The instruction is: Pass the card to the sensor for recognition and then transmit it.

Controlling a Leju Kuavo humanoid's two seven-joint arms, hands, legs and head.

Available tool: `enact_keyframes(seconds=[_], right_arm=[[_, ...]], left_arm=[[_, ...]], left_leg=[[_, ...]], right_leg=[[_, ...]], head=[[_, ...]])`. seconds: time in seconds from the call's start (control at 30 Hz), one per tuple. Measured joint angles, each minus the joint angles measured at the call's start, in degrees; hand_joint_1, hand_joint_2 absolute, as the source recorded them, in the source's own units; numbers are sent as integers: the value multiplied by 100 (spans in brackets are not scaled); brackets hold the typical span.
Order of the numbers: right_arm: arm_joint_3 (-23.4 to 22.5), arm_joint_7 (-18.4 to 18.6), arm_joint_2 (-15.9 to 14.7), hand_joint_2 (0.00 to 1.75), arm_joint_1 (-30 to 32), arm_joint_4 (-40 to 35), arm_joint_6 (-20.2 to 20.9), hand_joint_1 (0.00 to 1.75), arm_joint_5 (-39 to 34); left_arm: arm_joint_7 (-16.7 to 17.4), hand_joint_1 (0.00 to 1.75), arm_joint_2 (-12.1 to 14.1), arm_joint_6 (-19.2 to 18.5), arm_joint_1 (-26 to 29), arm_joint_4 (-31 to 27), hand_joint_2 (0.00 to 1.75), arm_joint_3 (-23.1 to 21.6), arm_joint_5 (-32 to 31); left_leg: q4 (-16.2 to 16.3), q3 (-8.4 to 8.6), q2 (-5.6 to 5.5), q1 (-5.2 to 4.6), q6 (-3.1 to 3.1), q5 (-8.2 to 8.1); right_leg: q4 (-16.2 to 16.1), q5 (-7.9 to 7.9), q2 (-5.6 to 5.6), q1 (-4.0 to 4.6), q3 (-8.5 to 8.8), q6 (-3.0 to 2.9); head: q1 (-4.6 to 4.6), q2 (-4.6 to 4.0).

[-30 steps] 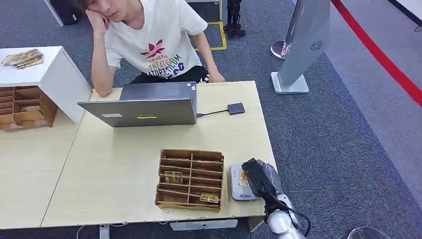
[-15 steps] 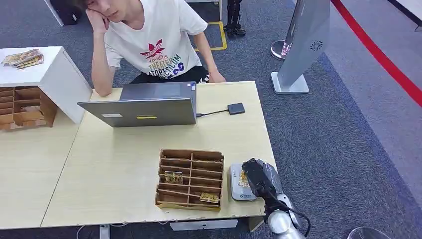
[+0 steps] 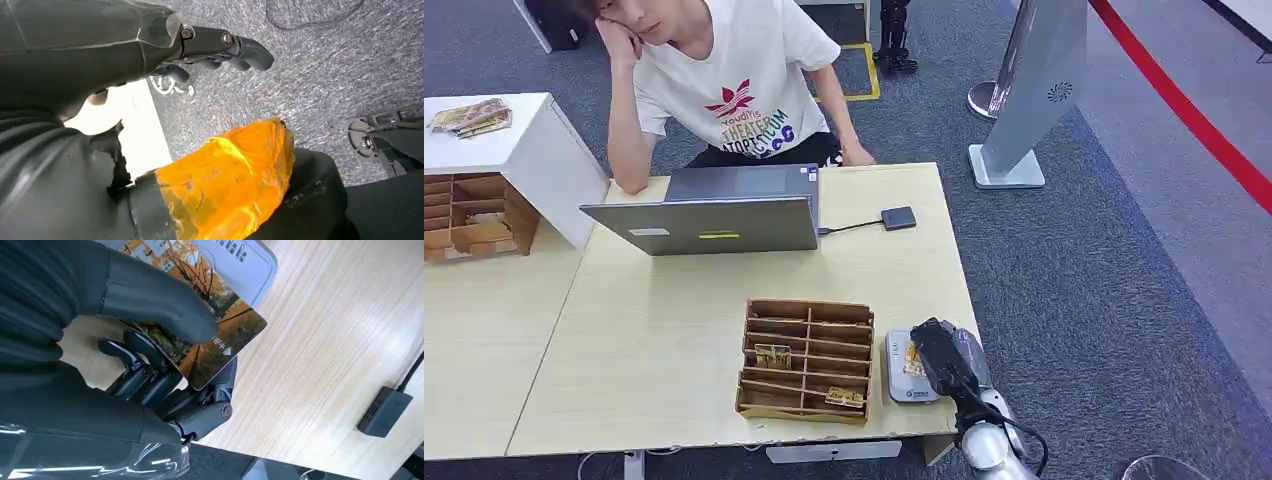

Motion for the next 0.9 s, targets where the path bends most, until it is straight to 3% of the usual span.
enact_keyframes(seconds=[0.9], right_arm=[[-33,-15,28,175,29,0,-24,175,0]], left_arm=[[-11,0,0,-2,-1,0,0,0,0]], left_leg=[[0,4,0,0,0,0]], right_leg=[[0,0,0,0,3,0]], head=[[0,0]])
